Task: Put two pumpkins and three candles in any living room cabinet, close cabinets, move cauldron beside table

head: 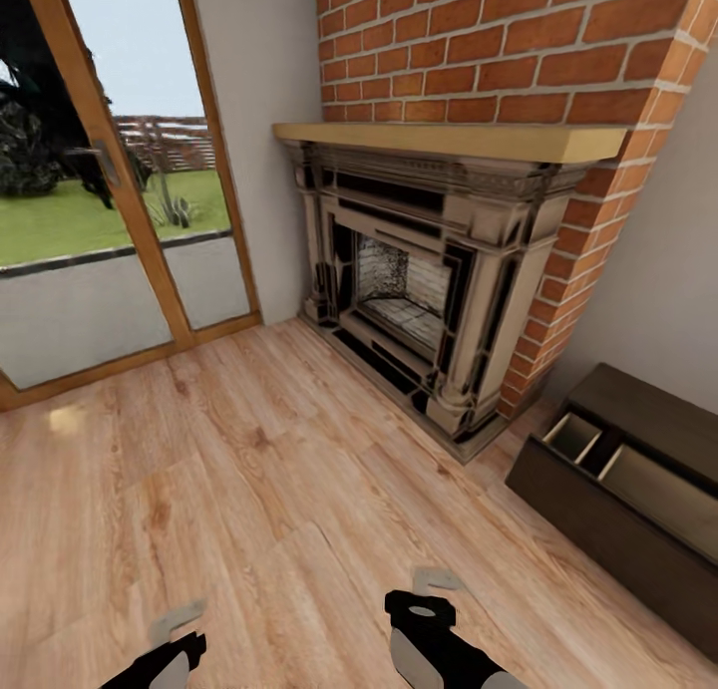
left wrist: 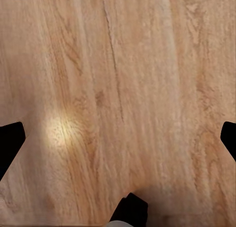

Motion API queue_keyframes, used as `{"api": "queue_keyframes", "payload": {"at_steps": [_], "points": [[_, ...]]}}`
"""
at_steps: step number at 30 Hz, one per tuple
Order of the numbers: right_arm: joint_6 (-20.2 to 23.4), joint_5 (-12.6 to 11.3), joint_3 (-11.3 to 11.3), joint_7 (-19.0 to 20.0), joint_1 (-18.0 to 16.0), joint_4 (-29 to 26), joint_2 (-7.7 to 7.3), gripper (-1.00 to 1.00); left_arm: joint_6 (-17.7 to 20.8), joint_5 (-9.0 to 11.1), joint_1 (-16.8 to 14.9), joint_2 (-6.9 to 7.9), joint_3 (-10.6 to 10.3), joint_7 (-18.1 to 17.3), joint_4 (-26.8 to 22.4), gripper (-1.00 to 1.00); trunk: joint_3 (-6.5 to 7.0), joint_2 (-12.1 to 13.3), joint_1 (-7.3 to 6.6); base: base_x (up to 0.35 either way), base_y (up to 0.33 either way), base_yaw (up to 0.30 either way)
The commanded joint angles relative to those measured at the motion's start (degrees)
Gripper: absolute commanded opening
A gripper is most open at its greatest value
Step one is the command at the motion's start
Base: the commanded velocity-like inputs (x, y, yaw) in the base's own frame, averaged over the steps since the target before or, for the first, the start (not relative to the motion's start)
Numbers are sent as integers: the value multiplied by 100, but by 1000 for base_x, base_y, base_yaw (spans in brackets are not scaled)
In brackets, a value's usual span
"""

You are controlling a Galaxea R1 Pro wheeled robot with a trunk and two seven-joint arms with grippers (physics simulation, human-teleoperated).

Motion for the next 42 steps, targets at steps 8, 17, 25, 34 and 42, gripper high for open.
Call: {"api": "queue_keyframes", "payload": {"at_steps": [8, 17, 25, 34, 42], "points": [[27, 48, 30, -40, -7, -2, 0, 100, 14, 46, -2, 3, -48, 31, -11, 100, -5, -3, 0, 7, 0, 290], [27, 55, 29, -40, -7, -2, 0, 100, 14, 41, 0, -4, -48, 31, -10, 100, -5, -3, 0, 133, 0, 291], [-245, 59, 32, -35, 86, -10, 0, 100, 23, 47, 0, -6, -48, 31, -10, 100, -5, -3, 0, 243, 0, 290], [-392, 56, 33, -26, 107, -11, 0, 100, 23, 47, 0, -7, -48, 31, -10, 100, -5, -3, 0, 144, 0, 290], [-395, 56, 35, -29, 108, -11, 0, 100, 16, 47, 0, -11, -48, 31, -10, 100, -5, -3, 0, 4, 0, 290]]}}
